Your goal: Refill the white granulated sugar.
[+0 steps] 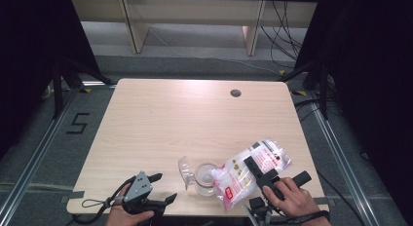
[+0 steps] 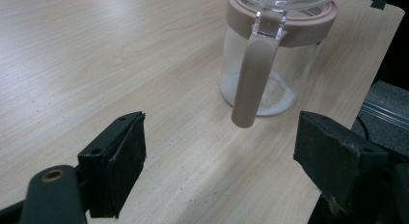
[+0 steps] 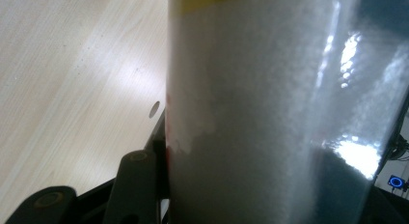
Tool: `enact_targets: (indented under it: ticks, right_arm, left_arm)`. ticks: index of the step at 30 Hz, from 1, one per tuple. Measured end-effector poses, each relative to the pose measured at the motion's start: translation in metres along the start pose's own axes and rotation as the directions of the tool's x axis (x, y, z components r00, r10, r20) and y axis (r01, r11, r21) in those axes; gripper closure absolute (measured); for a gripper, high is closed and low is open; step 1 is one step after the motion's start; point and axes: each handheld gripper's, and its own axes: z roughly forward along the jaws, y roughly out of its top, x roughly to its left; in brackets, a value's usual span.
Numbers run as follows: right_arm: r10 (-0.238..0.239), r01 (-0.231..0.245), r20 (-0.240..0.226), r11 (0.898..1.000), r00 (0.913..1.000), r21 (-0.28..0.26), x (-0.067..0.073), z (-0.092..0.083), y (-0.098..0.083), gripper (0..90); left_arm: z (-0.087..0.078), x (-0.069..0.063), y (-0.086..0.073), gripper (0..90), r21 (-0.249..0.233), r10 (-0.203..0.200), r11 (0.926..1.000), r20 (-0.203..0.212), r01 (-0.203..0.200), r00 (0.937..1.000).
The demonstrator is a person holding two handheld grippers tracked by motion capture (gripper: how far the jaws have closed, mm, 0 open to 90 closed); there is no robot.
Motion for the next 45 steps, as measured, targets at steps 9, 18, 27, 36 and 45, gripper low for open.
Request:
enact_targets:
  ticks: [9, 18, 27, 36, 45]
  right_arm:
    - [-0.034, 0.034, 0.007, 0.999, 0.9994, -0.014, -0.0017, 0.0012, -0.0011, 54.9]
    - [-0.022, 0.022, 0.012, 1.0, 0.9997, -0.011, 0.0001, 0.0009, -0.0013, 55.1]
    - [-0.046, 0.047, 0.019, 0.999, 0.9988, -0.025, -0.0025, 0.0009, -0.0006, 55.2]
    - [-0.049, 0.049, 0.011, 0.998, 0.9987, -0.024, -0.0023, 0.001, -0.0008, 55.5]
    - [-0.01, 0.01, -0.003, 1.0, 0.9999, -0.001, -0.0001, -0.0007, 0.0, 55.8]
  left_arm:
    - [-0.0004, 0.0003, 0.0, 18.3, 0.0, 0.006, 1.0, 0.001, -0.006, 1.0]
    - [-0.0004, 0.0, 0.0001, 18.5, -0.003, 0.003, 1.0, 0.0, -0.003, 1.0]
    - [-0.0003, 0.0001, 0.0, 18.9, -0.002, 0.005, 1.0, 0.001, -0.005, 1.0]
    - [-0.0004, 0.0001, -0.0001, 18.9, -0.003, 0.003, 1.0, 0.003, -0.003, 1.0]
    - [-0.0002, 0.0004, -0.0002, 18.9, -0.003, 0.002, 1.0, 0.004, -0.002, 1.0]
